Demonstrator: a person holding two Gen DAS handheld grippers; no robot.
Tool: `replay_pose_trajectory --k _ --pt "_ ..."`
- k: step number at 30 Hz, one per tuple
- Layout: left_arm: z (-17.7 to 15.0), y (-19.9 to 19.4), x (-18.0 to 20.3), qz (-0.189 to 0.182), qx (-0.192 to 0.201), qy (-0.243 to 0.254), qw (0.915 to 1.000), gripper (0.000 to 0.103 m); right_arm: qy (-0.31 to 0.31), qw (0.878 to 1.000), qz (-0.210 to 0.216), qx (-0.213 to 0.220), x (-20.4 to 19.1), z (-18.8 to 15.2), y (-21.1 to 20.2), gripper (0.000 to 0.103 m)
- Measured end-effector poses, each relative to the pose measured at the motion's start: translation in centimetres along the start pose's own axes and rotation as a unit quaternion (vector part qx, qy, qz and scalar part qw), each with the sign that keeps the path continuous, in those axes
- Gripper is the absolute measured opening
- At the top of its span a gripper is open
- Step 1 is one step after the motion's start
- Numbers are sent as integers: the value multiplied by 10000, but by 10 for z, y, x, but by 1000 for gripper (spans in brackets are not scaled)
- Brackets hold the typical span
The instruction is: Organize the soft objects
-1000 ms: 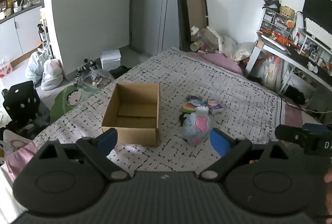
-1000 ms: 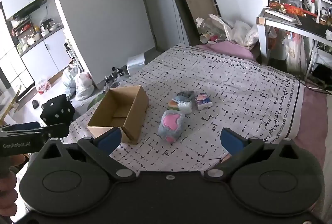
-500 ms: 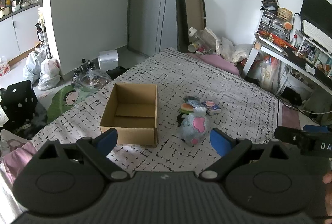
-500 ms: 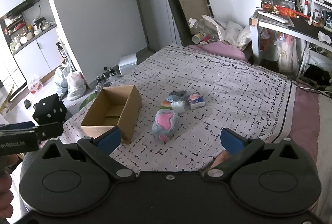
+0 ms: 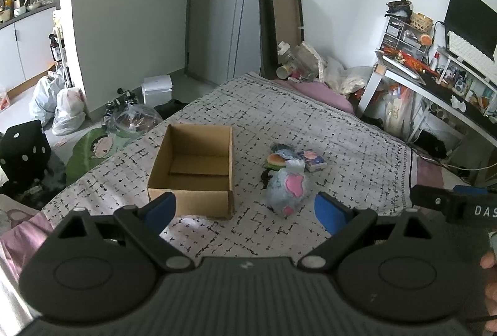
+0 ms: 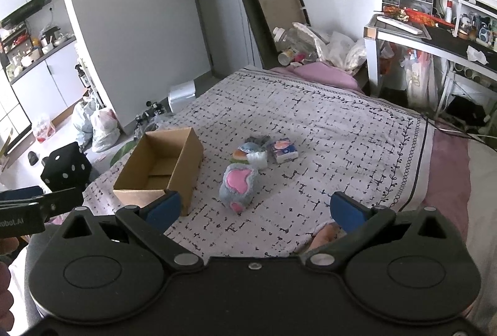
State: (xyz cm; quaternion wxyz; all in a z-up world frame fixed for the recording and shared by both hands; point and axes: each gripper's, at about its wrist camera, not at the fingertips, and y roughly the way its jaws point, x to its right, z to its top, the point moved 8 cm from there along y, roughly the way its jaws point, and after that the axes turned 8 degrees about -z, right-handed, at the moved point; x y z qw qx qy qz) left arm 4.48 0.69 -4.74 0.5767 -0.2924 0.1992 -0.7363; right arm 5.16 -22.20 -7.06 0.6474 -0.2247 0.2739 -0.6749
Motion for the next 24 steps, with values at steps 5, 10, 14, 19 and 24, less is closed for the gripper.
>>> replay_pose_trajectory --k 5,10,14,19,24 --pt "-1 -2 -2 28 6 -35 10000 95 46 10000 -11 -38 3 -1 1 103" --pt "-3 -5 -1 54 27 -61 10000 95 34 10000 23 -16 3 -2 -3 103" --pt "-2 -6 0 52 30 -31 10000 95 55 9999 99 -41 3 -2 -5 103" --pt "-3 -9 4 36 28 27 10000 95 36 9998 207 12 1 -2 -12 103" --pt "-3 -11 6 20 39 52 10000 95 38 9998 203 28 1 -1 -14 103"
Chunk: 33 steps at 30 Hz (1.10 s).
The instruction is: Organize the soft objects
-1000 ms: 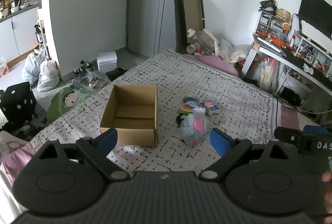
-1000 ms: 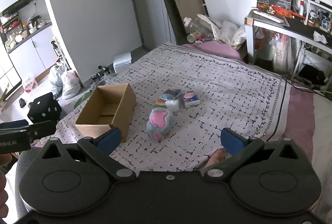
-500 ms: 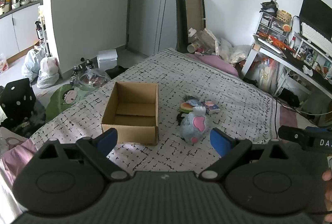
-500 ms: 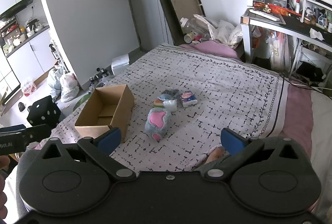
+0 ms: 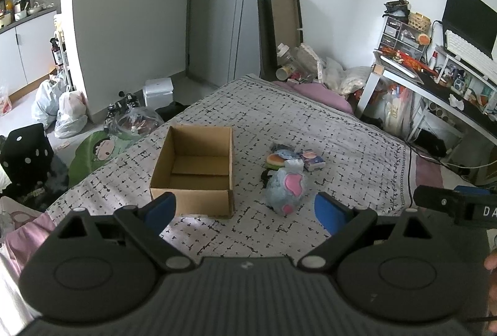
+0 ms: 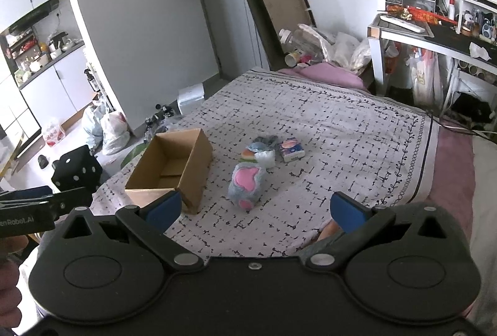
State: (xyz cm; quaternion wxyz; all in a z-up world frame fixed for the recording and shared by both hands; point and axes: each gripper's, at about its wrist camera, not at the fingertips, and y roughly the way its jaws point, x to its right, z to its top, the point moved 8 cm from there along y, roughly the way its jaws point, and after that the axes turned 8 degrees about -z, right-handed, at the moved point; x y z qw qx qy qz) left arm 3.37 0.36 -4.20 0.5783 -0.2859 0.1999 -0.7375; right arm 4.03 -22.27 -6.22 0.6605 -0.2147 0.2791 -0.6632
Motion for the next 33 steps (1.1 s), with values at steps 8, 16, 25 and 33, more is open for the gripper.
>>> replay_pose_trajectory --k 8,16,25,33 --pt "1 0 2 4 11 14 10000 95 -24 10000 -23 10 0 0 1 103" --pt "1 -1 3 1 4 22 10000 95 -38 10000 13 -10 -2 -2 1 103" --pt "2 6 7 66 -40 68 9999 95 57 9999 67 -72 1 -7 9 103" --pt "-4 33 10 134 -248 51 9996 95 207 9995 124 -182 8 -7 30 103"
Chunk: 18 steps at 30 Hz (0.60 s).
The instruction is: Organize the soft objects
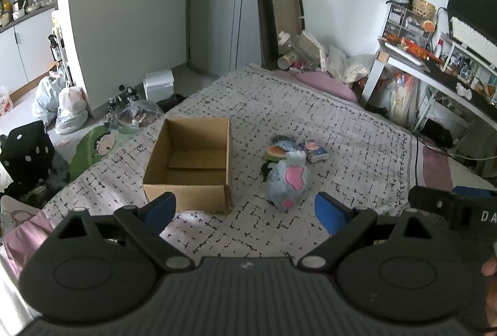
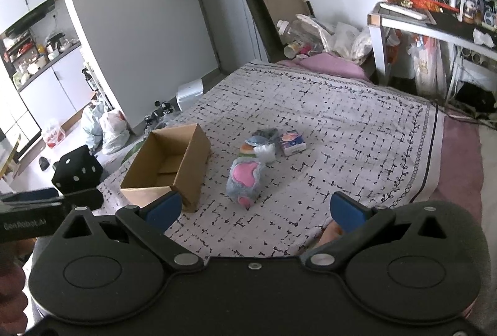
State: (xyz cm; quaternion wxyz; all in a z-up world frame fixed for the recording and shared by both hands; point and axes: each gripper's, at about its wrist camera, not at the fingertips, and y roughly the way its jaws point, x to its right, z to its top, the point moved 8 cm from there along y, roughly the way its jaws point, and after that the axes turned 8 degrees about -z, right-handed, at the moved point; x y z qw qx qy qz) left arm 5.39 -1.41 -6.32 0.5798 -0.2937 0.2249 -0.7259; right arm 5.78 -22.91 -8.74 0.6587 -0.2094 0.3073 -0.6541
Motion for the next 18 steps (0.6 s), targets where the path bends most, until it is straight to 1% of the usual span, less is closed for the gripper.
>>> replay_pose_trajectory --k 6,13,15,18 --pt "2 24 4 -75 -103 -78 9999 95 69 9999 52 -132 3 1 23 103" --pt "5 58 6 -158 -281 -164 9993 95 -9 9994 50 -344 3 7 55 103" --pt "5 67 4 -120 -314 -180 9993 95 47 9990 129 -417 4 9 63 103" --pt "6 82 3 -20 -372 -171 9992 95 95 9991 222 -351 3 14 69 103"
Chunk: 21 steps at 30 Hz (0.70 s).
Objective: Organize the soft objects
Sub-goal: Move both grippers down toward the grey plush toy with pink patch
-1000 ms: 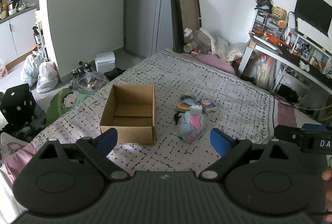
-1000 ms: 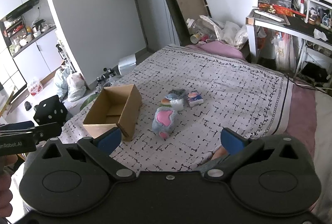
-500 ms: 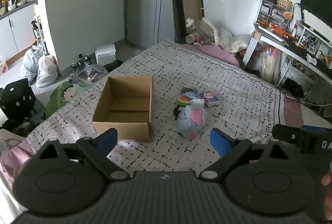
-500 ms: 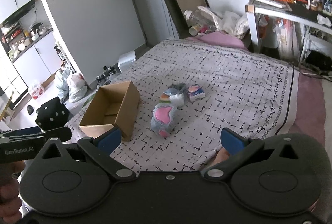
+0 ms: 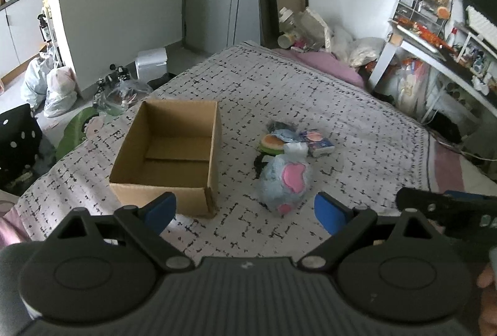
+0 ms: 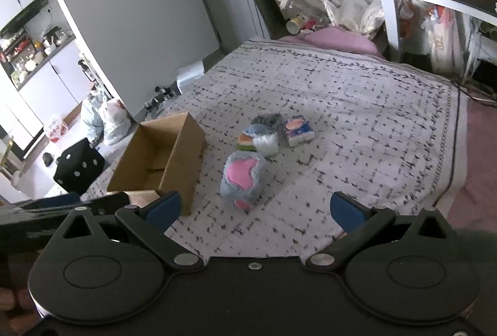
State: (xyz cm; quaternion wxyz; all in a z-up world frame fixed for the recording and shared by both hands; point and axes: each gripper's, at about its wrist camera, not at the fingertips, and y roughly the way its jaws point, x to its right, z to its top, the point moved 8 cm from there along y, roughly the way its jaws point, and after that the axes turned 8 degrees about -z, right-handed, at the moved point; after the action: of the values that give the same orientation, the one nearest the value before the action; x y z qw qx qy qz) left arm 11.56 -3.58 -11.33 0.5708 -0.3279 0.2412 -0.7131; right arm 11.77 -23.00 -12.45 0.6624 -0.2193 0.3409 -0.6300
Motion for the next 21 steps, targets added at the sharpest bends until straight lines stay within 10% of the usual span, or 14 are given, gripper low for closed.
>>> replay_pose_trajectory --k 13,21 --pt "12 51 1 -190 -205 -146 9995 92 338 9988 296 -190 8 12 40 92" --pt "9 75 0 -302 -225 -346 9987 84 860 9929 656 -494 19 13 68 54"
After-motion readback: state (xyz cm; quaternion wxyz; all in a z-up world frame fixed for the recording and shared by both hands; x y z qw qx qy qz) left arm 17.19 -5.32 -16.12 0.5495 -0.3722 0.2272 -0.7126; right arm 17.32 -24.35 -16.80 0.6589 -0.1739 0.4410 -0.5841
